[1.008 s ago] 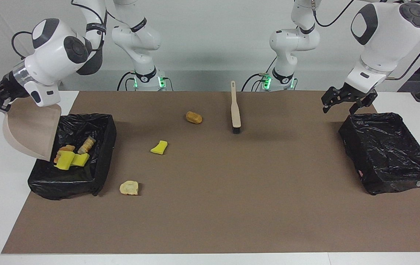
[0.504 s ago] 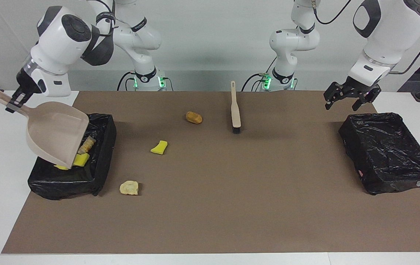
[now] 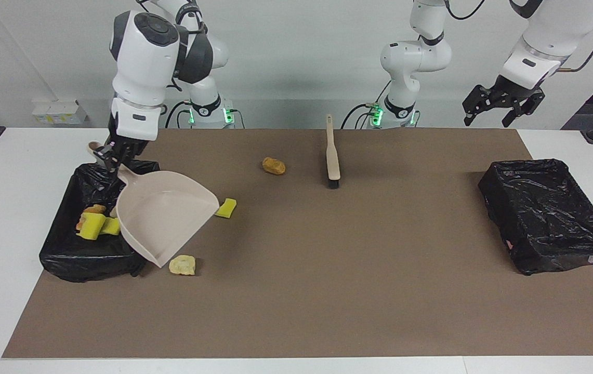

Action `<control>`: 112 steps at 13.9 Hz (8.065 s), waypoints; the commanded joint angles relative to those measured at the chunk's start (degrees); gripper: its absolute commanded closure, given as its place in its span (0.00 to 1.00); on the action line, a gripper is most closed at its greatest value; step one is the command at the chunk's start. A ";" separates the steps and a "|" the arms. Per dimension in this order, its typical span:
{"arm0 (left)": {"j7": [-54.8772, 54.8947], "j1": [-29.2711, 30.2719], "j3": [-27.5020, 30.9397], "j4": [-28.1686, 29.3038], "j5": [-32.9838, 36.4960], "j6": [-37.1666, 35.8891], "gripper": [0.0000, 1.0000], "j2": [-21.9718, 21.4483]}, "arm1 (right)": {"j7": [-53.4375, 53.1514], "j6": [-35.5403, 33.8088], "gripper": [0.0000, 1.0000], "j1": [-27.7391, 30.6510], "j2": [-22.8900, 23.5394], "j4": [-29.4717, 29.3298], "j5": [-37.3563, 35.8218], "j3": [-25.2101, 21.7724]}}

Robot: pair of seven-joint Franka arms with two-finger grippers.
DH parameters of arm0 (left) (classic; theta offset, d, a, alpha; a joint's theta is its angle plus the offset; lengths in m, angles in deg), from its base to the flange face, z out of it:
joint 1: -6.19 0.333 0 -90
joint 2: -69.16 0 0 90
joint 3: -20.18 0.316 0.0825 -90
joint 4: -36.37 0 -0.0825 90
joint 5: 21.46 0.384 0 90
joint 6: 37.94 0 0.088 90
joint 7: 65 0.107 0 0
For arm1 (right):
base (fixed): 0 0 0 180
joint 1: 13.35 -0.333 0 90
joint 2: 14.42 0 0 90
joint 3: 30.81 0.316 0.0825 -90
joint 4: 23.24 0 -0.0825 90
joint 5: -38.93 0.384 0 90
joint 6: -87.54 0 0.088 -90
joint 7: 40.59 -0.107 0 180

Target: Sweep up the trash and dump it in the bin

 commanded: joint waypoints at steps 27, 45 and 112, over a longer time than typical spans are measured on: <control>0.29 0.49 -0.45 2.54 0.37 0.49 0.00 -1.50 | -83.60 4.23 1.00 -26.66 45.79 -40.22 27.48 5.93; 0.55 0.31 -0.45 2.63 0.37 0.22 0.00 -1.68 | -88.85 -0.51 0.00 -26.58 32.18 -28.19 27.99 5.84; 46.81 -11.12 -1.16 10.35 4.14 12.99 1.00 8.53 | -50.90 7.92 1.00 5.84 2.61 15.00 16.52 5.66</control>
